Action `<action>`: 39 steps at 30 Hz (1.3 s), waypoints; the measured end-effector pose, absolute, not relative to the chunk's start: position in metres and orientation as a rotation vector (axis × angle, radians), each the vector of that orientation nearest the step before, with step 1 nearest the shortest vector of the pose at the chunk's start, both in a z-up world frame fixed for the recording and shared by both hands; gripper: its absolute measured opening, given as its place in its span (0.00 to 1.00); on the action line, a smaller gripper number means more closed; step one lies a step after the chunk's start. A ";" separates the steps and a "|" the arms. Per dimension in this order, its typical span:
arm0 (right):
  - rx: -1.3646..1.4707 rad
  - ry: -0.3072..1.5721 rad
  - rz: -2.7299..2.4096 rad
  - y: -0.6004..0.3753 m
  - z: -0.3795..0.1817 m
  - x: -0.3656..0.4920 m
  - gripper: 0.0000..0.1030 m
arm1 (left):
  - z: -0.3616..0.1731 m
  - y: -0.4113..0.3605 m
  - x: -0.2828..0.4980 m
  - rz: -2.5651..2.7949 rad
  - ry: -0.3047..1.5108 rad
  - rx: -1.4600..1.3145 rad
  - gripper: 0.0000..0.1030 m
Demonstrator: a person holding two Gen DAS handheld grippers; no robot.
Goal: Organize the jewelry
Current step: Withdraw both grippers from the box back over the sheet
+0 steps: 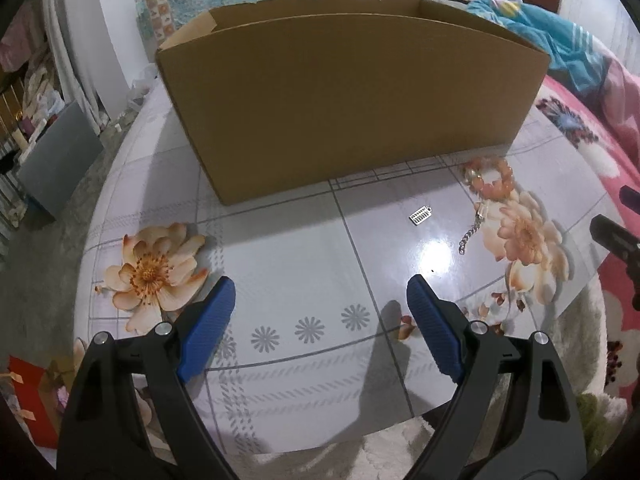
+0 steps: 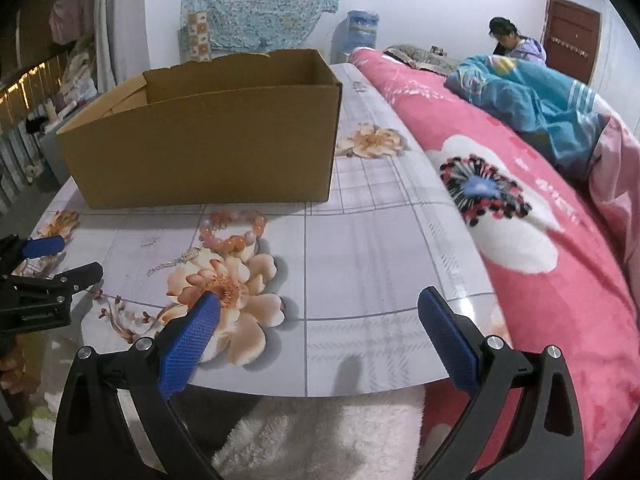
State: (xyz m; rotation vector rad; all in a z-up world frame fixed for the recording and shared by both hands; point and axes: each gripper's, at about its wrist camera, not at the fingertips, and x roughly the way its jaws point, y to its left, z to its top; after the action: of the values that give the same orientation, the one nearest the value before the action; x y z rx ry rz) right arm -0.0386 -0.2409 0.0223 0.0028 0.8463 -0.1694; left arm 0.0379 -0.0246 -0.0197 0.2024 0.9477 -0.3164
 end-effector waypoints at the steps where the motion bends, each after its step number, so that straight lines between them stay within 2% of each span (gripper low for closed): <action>1: 0.019 0.842 -0.161 -0.245 0.022 -0.037 0.94 | -0.019 -0.025 0.038 -0.311 0.941 0.208 0.81; 10: 0.114 0.746 -0.131 -0.286 0.042 0.020 0.94 | 0.001 -0.015 0.070 -0.188 0.874 0.182 0.81; 23: 0.165 0.771 -0.054 -0.283 0.036 0.087 0.94 | 0.008 0.001 0.109 -0.092 0.848 0.140 0.81; 32: 0.156 0.752 -0.084 -0.289 0.039 0.054 0.94 | 0.005 0.012 0.094 -0.096 0.841 0.084 0.81; 39: 0.067 0.856 -0.156 -0.293 0.014 0.011 0.94 | -0.016 0.003 0.061 -0.156 0.890 0.176 0.82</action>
State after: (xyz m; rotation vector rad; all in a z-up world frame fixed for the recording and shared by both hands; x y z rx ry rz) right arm 0.0107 -0.2927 0.0145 0.0670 0.8555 -0.1561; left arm 0.0609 0.0034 -0.0158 0.1762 0.8903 -0.1558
